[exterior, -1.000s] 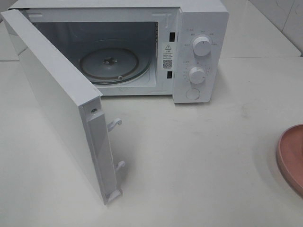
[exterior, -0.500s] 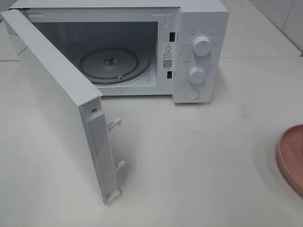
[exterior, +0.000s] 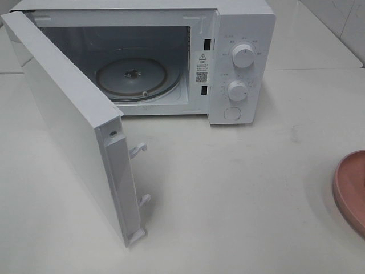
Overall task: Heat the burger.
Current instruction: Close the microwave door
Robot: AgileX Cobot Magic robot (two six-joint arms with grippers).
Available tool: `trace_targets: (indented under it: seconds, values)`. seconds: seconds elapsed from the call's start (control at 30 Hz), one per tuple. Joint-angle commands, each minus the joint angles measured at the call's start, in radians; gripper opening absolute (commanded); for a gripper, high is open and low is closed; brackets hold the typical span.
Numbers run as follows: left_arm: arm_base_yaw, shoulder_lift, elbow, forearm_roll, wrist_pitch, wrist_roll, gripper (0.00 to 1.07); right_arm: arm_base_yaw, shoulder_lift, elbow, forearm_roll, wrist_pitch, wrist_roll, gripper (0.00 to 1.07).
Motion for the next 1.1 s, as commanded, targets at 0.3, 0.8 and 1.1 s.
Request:
trace_targets:
  seconds: [0.3, 0.8, 1.1]
  values:
    - [0.000, 0.045, -0.038, -0.039, -0.061, -0.004, 0.95, -0.003, -0.028, 0.003, -0.002, -0.011, -0.011, 0.75]
    - [0.000, 0.330, -0.001, -0.053, -0.297, -0.004, 0.16, -0.003, -0.028, 0.003, -0.002, -0.011, -0.011, 0.75]
    - [0.000, 0.395, 0.104, -0.125, -0.556, 0.092, 0.00, -0.003, -0.028, 0.003, -0.002, -0.011, -0.011, 0.75]
